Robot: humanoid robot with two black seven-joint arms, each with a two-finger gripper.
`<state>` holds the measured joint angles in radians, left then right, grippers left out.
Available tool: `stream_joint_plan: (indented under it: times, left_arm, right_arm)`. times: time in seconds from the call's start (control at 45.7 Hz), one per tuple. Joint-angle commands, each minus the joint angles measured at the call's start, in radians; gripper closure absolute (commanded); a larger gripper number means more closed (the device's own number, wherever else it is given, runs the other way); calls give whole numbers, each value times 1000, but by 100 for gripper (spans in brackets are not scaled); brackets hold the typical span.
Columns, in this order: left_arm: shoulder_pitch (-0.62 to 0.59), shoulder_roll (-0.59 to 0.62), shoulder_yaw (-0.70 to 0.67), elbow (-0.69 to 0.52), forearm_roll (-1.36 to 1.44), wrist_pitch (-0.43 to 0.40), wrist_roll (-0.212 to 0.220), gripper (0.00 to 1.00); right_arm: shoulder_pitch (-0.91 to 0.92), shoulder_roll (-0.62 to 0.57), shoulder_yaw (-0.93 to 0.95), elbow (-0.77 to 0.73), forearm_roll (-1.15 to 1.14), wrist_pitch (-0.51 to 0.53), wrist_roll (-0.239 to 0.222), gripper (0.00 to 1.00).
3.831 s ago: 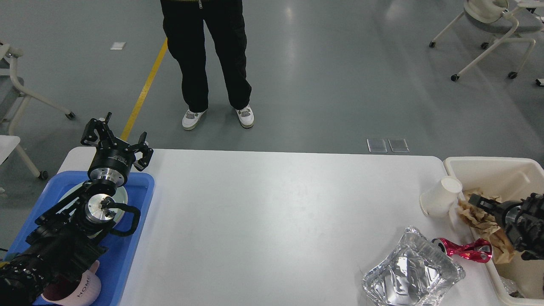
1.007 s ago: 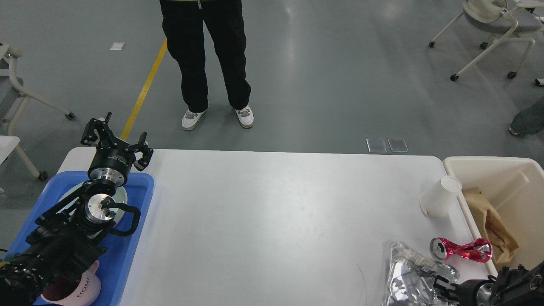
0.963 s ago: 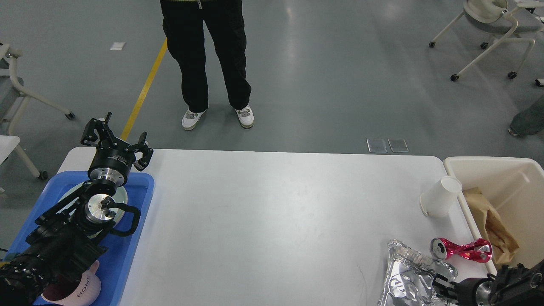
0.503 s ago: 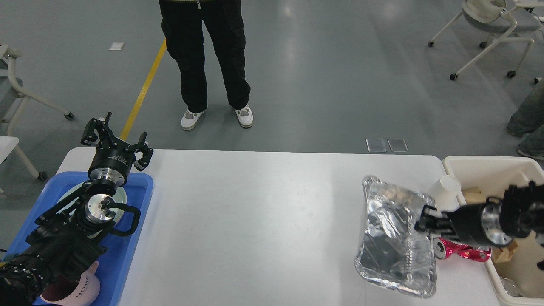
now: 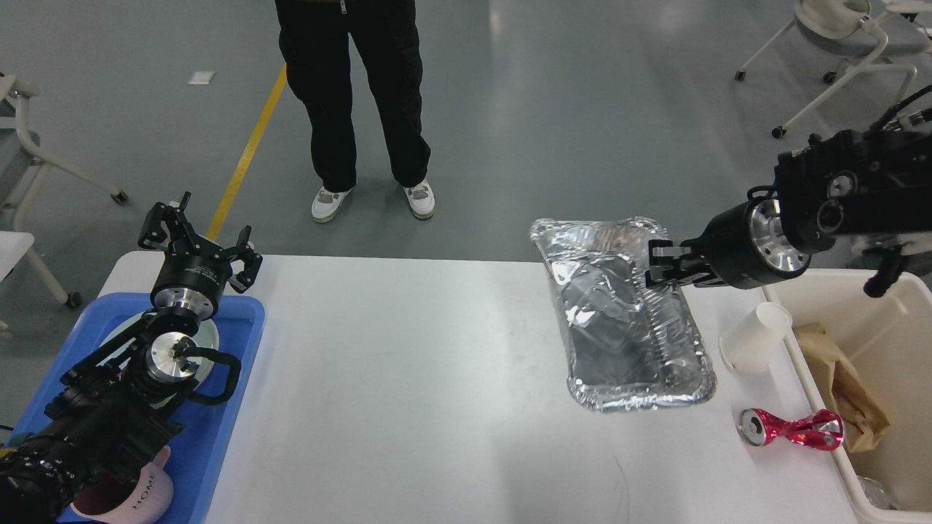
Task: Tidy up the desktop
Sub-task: 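Lift the foil tray and drop it into the white bin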
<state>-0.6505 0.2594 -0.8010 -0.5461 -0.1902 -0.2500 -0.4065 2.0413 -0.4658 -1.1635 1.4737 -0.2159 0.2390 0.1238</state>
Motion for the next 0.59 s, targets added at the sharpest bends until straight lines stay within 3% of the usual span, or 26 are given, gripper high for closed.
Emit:
stream_joint_plan:
  times: [0.0,0.153,0.285,0.416,0.569]
  left_arm:
    - [0,0,0,0,0,0,0,4]
    - [0,0,0,0,0,0,0,4]
    - [0,0,0,0,0,0,0,4]
    - [0,0,0,0,0,0,0,4]
    - [0,0,0,0,0,0,0,4]
  right_arm:
    - [-223,-49,-36,-356,3,-9,0,100]
    - [-591,-68,-25,-898,56,-27,-1,100]
    - [-907,-65,-28,-1208,193,-75,-19,100]
    - [-1119,-44,-22,-1378,305,-128,-124,100]
    - [-1227,-2,-15,-1399,391,-219,-208,100]
